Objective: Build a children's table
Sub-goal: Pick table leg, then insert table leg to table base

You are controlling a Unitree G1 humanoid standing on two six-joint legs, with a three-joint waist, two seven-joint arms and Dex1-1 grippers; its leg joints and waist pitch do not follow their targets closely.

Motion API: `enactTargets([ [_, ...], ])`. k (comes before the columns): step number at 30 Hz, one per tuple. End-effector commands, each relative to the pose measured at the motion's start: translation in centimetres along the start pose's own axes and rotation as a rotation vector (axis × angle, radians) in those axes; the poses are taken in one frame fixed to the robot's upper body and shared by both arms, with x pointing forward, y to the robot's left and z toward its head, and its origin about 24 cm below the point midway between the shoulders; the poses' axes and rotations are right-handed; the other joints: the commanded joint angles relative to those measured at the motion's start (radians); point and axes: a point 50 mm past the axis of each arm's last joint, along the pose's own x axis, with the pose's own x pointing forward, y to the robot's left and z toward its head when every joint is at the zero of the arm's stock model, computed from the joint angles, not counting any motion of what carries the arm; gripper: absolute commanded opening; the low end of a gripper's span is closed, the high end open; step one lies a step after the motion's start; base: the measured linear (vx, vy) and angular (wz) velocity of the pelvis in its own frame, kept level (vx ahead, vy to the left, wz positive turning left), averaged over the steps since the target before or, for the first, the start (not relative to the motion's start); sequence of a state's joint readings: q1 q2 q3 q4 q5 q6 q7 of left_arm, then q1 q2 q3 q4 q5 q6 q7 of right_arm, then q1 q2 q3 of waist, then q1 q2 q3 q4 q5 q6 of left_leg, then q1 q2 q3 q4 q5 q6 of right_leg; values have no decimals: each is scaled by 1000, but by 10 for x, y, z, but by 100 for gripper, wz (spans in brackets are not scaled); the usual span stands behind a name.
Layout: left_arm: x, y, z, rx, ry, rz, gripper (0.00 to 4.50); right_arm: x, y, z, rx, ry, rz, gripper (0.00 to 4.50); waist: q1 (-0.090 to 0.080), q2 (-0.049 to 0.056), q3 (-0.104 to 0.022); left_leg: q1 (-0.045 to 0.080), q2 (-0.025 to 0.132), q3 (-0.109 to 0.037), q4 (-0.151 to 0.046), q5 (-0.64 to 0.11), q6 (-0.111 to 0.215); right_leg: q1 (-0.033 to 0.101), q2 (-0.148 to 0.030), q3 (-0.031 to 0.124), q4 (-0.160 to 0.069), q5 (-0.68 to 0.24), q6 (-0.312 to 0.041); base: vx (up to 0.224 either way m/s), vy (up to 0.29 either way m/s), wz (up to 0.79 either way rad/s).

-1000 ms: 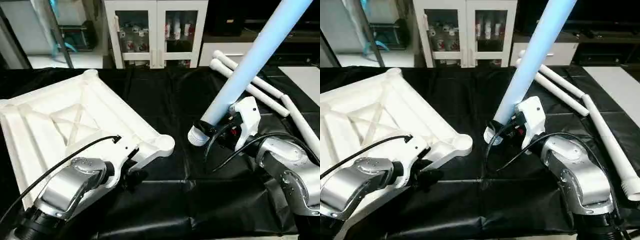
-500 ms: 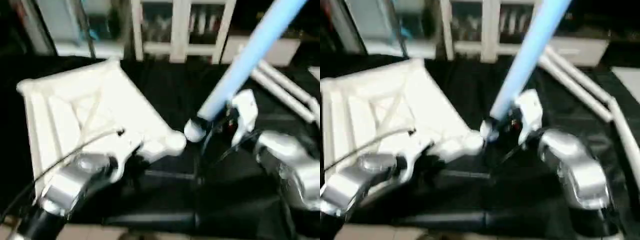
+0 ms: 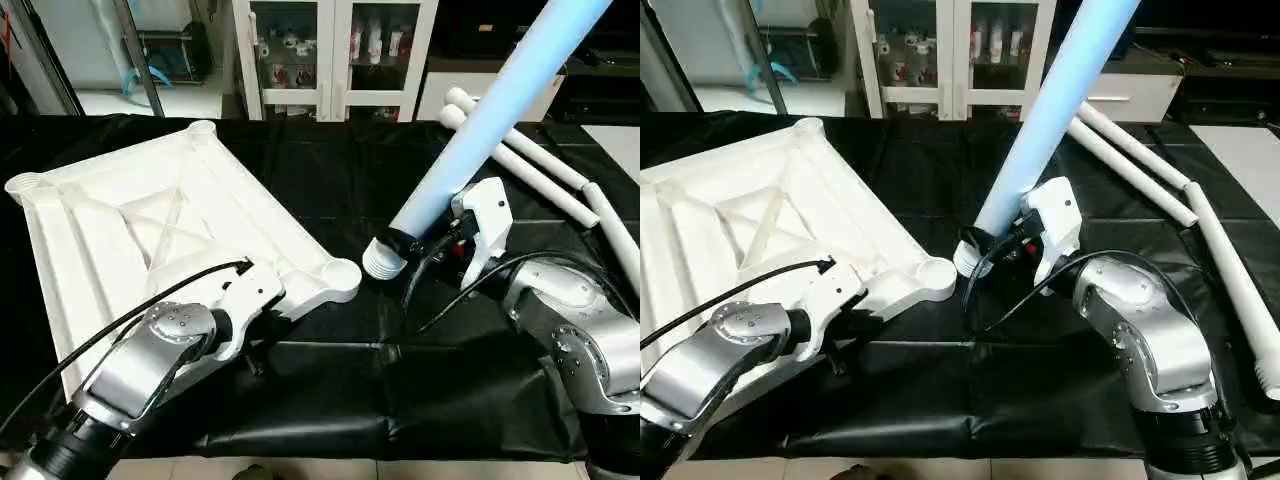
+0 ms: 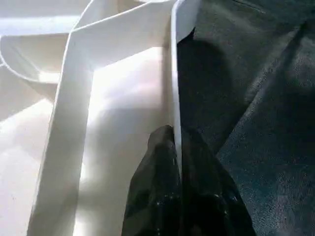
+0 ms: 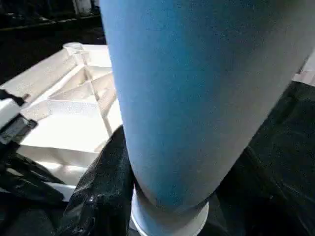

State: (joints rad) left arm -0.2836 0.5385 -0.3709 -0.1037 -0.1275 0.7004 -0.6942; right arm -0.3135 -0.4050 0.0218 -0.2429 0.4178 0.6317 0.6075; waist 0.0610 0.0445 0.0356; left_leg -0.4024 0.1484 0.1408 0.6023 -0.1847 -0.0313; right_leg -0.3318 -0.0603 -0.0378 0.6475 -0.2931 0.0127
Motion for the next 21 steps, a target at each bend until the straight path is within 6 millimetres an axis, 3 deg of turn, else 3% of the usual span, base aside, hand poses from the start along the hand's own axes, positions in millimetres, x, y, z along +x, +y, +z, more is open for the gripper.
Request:
enactTargets([
  [1, 7, -6, 2, 39, -18, -53, 0, 2, 0, 2, 29, -4, 36, 184, 0, -4, -53, 34, 73, -22, -72, -90, 34, 16, -83, 39, -73, 182, -210, 0, 0, 0],
  [5, 12, -9, 7, 63, -63, -89, 0, 6, 1, -1, 42, 27, 79, 184, 6, -7, -51, 32, 75, -14, -71, -88, 47, 13, -85, 40, -75, 179, -212, 0, 0, 0],
  [12, 18, -11, 15, 68, -123, -142, 0, 22, 1, -9, 37, 113, 126, 184, 18, -10, -51, 37, 79, 0, -73, -113, 32, 4, -87, 41, -82, 47, -210, 0, 0, 0],
  [15, 19, -11, 19, 76, -157, -157, 0, 30, 1, -9, 37, 124, 138, 184, 22, -19, -52, 38, 81, 8, -74, -102, 35, 0, -85, 39, -81, 56, -200, 0, 0, 0],
  [17, 20, -11, 21, 83, -173, -176, 0, 38, 0, -11, 26, 162, 152, 184, 22, -16, -53, 38, 80, 11, -74, -102, 34, -4, -87, 37, -80, 46, -201, 0, 0, 0],
  [18, 20, -10, 21, 85, -174, -181, 0, 40, -1, -12, 22, 173, 155, 184, 21, -23, -51, 37, 80, 13, -75, -106, 34, -3, -87, 37, -82, 36, -200, 0, 0, 0],
  [21, 20, -9, 21, 92, -175, -187, 0, 43, -5, -13, 8, 199, 153, 184, 24, -19, -51, 38, 82, 16, -76, -111, 28, -5, -89, 38, -81, 23, -191, 0, 0, 0],
])
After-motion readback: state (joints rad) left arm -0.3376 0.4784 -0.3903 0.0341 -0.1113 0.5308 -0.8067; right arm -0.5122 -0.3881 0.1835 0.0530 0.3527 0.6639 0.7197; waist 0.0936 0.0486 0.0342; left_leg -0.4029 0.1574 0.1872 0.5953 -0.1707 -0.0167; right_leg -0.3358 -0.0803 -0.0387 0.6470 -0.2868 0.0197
